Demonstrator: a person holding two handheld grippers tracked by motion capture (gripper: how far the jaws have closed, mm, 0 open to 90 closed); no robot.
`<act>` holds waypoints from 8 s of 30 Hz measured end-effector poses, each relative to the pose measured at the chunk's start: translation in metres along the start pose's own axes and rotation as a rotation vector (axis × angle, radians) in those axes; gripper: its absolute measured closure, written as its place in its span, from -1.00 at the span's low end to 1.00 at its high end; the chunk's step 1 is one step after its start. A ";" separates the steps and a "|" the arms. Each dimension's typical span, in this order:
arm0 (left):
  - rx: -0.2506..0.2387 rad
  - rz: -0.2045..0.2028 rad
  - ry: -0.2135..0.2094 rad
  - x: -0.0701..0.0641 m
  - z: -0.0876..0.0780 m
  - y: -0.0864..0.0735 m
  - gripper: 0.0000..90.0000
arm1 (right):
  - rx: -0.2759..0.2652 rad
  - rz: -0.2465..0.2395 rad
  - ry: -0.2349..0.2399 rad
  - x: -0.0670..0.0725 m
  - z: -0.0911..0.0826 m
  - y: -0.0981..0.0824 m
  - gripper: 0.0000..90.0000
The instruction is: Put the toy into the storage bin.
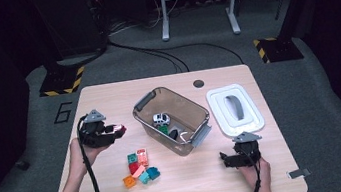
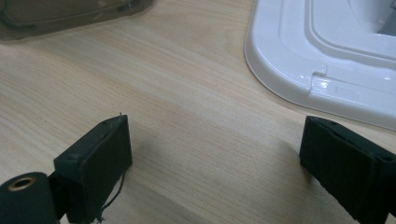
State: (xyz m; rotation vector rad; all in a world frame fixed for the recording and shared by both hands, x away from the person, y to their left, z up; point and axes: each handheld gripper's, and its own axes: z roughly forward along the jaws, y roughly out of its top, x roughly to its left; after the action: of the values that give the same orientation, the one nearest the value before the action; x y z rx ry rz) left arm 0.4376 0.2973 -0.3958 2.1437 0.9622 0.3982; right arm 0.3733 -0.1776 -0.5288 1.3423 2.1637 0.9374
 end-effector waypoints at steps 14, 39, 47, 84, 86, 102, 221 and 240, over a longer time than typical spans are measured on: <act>-0.020 0.044 0.007 -0.006 0.001 0.047 0.32 | 0.000 0.000 0.000 0.000 0.000 0.000 -0.81; 0.076 0.076 -0.044 -0.030 0.064 0.086 0.32 | 0.000 -0.002 0.001 0.000 0.000 0.000 -0.81; 0.139 0.081 -0.063 -0.030 0.077 0.082 0.32 | 0.000 -0.002 0.001 0.000 0.000 0.000 -0.81; 0.094 -0.014 0.007 -0.018 0.020 -0.012 -0.85 | 0.000 -0.002 0.001 0.000 0.000 0.000 -0.82; 0.080 -0.057 0.008 -0.016 0.026 -0.021 -0.87 | 0.000 -0.002 0.001 0.000 0.000 0.000 -0.82; 0.174 -0.102 0.035 -0.016 0.080 -0.062 -0.81 | 0.001 -0.001 0.001 0.000 0.000 0.000 -0.82; 0.184 0.055 -0.084 -0.051 0.080 0.094 0.30 | 0.000 -0.002 0.005 -0.001 0.000 0.000 -0.82; 0.241 0.046 -0.126 -0.049 0.085 0.084 0.12 | -0.001 -0.002 0.003 0.000 0.000 0.000 -0.82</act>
State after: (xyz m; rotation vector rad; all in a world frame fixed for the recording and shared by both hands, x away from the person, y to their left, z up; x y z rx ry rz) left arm 0.4935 0.1807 -0.3906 2.3799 0.9299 0.1724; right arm 0.3735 -0.1778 -0.5288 1.3394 2.1660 0.9397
